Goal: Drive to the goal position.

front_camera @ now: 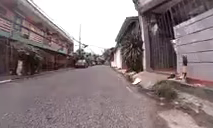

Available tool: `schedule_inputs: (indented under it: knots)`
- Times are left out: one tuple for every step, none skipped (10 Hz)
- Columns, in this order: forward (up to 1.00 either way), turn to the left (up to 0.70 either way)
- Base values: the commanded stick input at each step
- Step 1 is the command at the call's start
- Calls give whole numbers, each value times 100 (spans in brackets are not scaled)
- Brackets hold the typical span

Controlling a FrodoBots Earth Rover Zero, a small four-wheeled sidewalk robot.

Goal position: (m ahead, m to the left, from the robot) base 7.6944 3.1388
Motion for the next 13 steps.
schedule_inputs:
  knots:
    - [70, 0]
    - [70, 0]
    - [70, 0]
    - [70, 0]
    - [70, 0]
    - [70, 0]
    - [70, 0]
    - [70, 0]
    - [70, 0]
    - [70, 0]
    - [70, 0]
    - [70, 0]
    - [70, 0]
